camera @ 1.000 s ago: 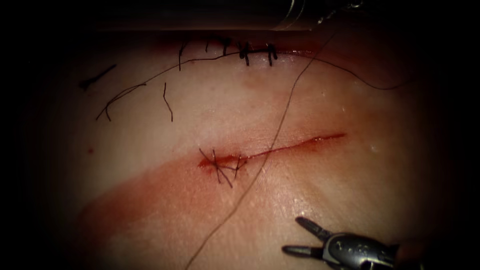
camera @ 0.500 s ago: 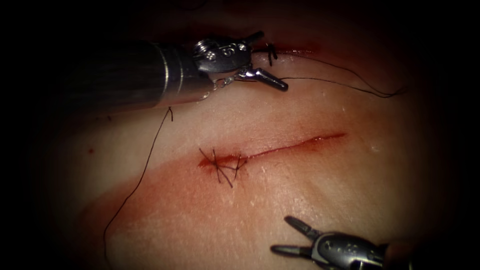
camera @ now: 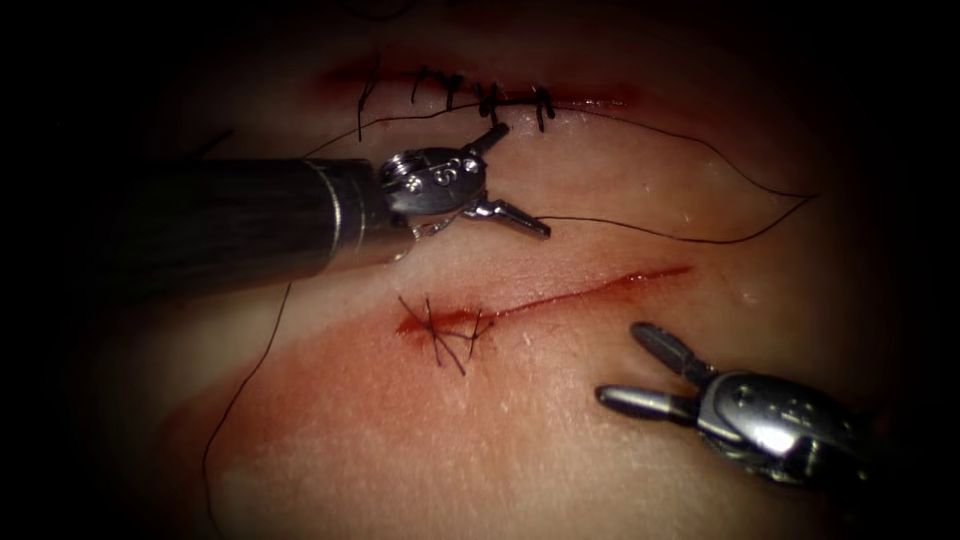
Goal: Wound Closure
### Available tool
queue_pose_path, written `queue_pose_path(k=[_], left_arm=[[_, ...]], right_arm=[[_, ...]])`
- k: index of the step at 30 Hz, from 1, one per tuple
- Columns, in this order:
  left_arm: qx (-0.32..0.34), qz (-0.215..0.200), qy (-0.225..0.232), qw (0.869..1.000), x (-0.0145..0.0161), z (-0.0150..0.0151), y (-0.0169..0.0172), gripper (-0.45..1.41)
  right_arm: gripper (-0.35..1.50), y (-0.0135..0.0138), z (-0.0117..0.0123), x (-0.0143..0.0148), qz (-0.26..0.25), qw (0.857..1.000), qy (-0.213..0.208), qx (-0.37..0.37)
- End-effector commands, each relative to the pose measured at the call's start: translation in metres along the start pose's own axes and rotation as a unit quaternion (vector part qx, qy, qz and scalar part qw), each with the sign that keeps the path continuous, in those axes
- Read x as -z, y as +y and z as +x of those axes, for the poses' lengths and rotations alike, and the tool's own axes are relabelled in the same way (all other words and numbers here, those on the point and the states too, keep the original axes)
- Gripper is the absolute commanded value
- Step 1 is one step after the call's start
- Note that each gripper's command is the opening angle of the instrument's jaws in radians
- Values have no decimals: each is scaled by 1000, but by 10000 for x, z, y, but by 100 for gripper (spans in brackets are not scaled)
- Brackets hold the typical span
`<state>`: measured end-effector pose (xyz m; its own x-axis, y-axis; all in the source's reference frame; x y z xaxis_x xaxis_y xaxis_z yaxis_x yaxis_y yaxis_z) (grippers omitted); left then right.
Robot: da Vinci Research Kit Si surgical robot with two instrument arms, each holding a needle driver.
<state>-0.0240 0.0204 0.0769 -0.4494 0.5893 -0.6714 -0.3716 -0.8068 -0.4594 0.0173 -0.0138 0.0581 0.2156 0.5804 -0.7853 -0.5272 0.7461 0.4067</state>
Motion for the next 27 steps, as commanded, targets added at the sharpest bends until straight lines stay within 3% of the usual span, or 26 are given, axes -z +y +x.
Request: queue_pose_path(k=[1,3,7,8,15,23,27], left_arm=[[-2,-1,0,1000,-7,-4,1,118],[-3,-2,0,1000,-4,-6,2,116],[-2,-2,0,1000,-2,-6,5,116],[-2,-4,0,1000,-2,-6,8,116],[-2,-6,1,1000,0,-7,17,113],[-10,-4,-6,1000,-4,-25,21,113],[-16,-16,-3,1000,0,-37,31,113]], right_arm=[[143,3,2,-7,-1,1000,1,18],[143,12,6,-16,-10,998,-2,56],[135,28,2,-38,6,993,-49,110],[133,43,-4,-52,9,989,-73,126],[133,76,-25,-78,11,981,-125,147],[133,79,-10,-75,9,983,-121,141],[131,98,-2,-85,2,983,-126,137]])
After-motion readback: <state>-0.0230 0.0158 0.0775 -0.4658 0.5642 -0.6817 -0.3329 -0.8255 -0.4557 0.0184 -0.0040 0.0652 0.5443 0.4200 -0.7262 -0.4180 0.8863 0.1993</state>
